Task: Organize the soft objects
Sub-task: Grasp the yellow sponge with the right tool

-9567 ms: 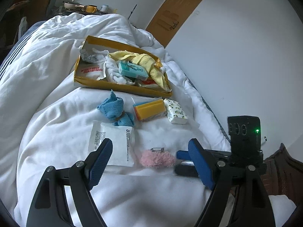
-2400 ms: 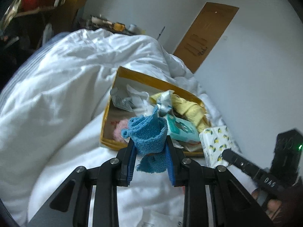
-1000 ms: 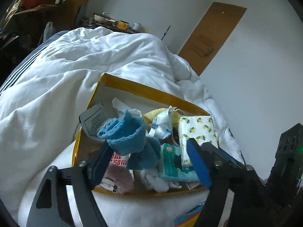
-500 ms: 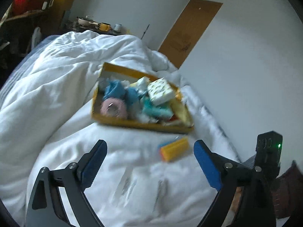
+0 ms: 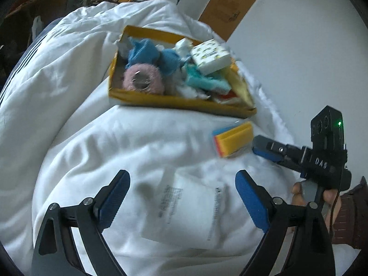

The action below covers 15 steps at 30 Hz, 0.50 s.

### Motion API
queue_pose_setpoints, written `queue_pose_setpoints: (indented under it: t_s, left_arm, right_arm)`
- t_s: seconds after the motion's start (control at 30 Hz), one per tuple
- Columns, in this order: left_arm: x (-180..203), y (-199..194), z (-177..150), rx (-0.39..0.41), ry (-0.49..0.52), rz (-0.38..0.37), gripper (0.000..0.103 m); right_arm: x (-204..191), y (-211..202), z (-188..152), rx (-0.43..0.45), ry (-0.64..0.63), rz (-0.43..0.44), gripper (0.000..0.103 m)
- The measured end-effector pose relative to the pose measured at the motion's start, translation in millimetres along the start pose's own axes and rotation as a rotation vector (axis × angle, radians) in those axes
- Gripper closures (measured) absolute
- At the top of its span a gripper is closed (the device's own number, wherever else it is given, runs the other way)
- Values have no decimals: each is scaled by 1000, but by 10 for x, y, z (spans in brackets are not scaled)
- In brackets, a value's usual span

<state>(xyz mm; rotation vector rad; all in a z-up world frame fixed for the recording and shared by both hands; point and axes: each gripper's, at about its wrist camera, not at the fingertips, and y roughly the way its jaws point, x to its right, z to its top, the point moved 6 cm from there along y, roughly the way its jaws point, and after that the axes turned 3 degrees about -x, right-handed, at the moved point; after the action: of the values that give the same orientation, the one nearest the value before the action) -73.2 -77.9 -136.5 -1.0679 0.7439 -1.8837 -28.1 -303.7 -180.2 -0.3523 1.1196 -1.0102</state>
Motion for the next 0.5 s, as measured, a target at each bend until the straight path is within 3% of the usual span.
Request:
queue_pose_setpoints:
  t_s: [0.3,0.4,0.5]
  left_arm:
    - [-215,130,-143,-93,-16,-42,11]
    - [-173,143,-165,-87,2,-29,11]
    - [-43,102,-196,-89,37,-54,28]
  right_arm:
    - [-58,270,73,-32,-19,-51,28]
    - [-54,236,57,-11,-24,-82,50]
    - [-18,197,63,7,-14,-74,62]
